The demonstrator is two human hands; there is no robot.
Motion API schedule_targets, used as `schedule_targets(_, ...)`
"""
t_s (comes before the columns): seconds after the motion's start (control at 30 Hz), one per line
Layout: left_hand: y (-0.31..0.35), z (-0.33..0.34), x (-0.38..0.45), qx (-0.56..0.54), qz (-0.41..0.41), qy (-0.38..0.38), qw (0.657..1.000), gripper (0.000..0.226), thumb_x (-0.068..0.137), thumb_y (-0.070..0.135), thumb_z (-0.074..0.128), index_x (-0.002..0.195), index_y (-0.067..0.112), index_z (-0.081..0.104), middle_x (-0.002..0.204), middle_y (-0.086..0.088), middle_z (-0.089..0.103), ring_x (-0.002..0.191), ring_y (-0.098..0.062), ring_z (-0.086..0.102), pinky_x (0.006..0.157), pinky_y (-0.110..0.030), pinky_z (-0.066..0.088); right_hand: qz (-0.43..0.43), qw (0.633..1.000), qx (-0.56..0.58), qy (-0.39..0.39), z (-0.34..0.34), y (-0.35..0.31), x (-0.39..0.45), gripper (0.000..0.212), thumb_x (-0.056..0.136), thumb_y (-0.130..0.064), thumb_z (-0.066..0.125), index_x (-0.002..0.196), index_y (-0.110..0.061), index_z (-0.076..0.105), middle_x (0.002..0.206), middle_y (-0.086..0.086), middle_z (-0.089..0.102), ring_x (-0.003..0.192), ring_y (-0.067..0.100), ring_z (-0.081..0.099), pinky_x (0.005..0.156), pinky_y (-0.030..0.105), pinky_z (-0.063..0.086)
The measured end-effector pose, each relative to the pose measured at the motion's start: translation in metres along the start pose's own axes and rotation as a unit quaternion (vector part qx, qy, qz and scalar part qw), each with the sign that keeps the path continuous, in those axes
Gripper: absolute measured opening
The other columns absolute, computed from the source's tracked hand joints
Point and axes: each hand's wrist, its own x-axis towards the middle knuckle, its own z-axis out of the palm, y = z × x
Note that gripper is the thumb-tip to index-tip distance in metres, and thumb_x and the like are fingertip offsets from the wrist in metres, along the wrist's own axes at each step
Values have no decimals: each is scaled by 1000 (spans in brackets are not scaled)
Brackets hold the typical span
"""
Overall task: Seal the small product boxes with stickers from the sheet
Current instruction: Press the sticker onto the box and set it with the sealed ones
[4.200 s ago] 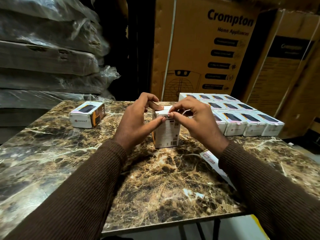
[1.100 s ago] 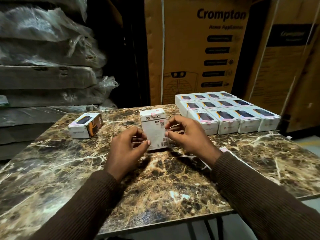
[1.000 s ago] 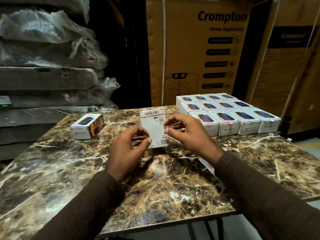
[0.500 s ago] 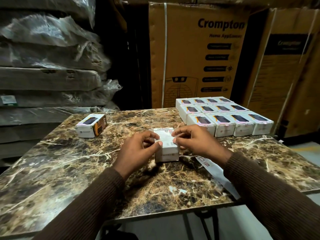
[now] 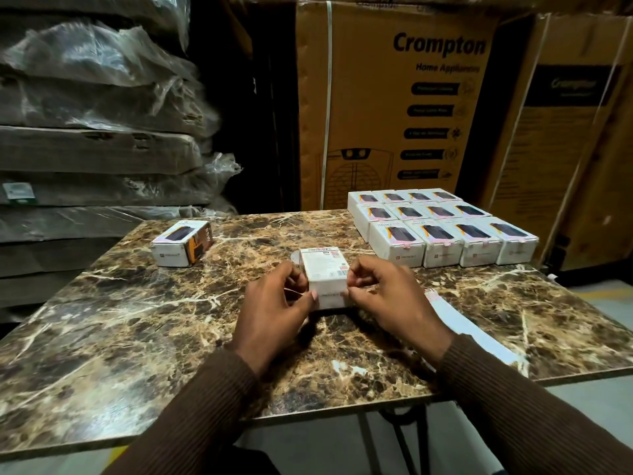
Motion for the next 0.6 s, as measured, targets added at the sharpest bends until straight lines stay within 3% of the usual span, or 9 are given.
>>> schedule_targets(0.13,15,-7,3,-5,65,72,995,17,95,16,76,103,23,62,101,8,72,90,0,70,70,-14,60,-60,997,27,48,-8,-13,3,11,95,-16,74,104,-22,70,99,-15,70,94,-2,67,74,11,55)
schedule_targets(0.27,36,-17,13,5,120,116,986,10,100,18,71,109,22,69,96,6,73,86,3,69,63,-11,58,-80,994,41,56,-25,-20,14,23,97,-20,72,120,-24,74,107,-14,73,101,-1,66,77,13,57)
schedule_targets(0.5,43,-17,37,15,117,97,988,14,100,22,69,108,20,80,97,8,77,86,4,69,67,-12,58,-33,999,22,24,-34,-8,40,30,96,-25,74,126,-26,76,110,-7,76,97,4,68,78,20,52)
schedule_targets(0.6,38,-14,47,30,110,81,990,15,98,25,72,110,20,80,99,7,77,88,2,70,72,-22,64,-15,1000,13,22,-31,-3,46,30,98,-25,72,127,-25,76,104,-6,75,87,2,65,66,8,43)
